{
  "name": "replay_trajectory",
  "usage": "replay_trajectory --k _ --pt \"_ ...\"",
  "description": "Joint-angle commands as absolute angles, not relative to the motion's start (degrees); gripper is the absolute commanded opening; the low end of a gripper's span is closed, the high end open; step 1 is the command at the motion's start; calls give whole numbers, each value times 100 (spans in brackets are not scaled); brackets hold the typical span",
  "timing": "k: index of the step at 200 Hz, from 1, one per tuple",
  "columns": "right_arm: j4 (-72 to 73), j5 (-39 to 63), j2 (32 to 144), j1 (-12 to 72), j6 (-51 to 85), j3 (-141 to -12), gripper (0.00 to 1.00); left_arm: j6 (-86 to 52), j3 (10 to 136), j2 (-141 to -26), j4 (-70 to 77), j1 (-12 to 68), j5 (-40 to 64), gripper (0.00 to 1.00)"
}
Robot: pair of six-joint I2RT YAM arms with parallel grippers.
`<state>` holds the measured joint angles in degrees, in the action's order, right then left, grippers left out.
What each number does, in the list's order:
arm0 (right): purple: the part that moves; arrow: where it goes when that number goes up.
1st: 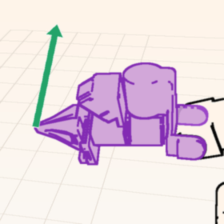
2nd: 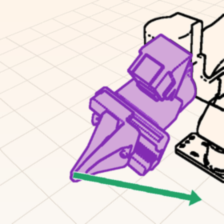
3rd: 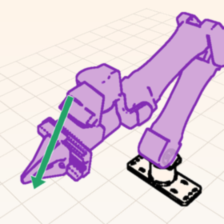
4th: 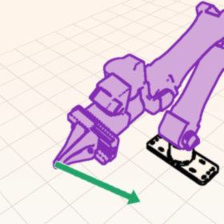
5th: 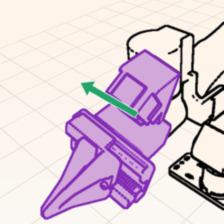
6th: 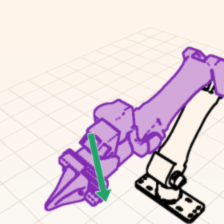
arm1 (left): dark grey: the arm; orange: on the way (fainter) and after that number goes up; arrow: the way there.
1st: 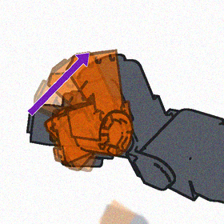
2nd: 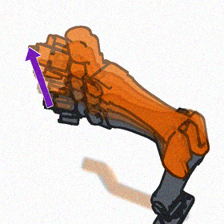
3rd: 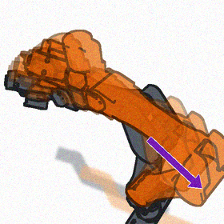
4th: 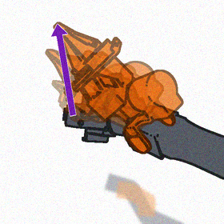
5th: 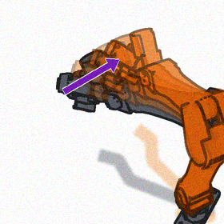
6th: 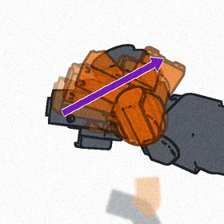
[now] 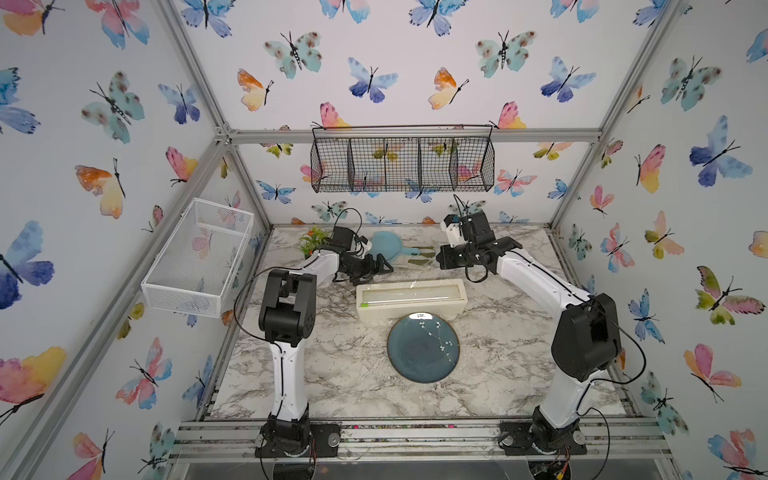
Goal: Wrap the plate with plastic wrap
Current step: Pull the plastic wrap from the plastic wrap cutting box.
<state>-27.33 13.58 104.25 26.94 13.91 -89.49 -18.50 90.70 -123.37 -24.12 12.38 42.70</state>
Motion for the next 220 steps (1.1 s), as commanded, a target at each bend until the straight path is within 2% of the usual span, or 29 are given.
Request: replay_trajectory --k 1,15,24,76,85,97,154,220 --pt "-2623 1423 10256 2681 1389 -8868 2 -1757 9240 -12449 -2577 1239 4929 99" --pt "-2617 1410 10263 2681 1391 -8859 2 -1869 9152 -12416 -2397 1239 5165 95" --pt "-2609 1407 10272 2681 1389 -8844 2 -1964 9054 -12353 -2230 1239 5238 89" --pt "-2612 1359 10335 2683 1381 -8859 2 -2303 8973 -12217 -1904 1239 5381 18" --pt "-2626 1339 10328 2681 1380 -8859 2 -2304 8975 -12216 -1900 1239 5371 7" --pt "-2629 1320 10319 2681 1380 -8861 2 -2308 8969 -12201 -1933 1239 5347 1" --pt "-2708 1088 10408 2681 1381 -9052 2 -2650 9023 -11850 -1517 1185 4639 0" --pt "-3107 972 11006 2585 1338 -10146 2 -2712 10242 -12092 -1954 1127 4282 0"
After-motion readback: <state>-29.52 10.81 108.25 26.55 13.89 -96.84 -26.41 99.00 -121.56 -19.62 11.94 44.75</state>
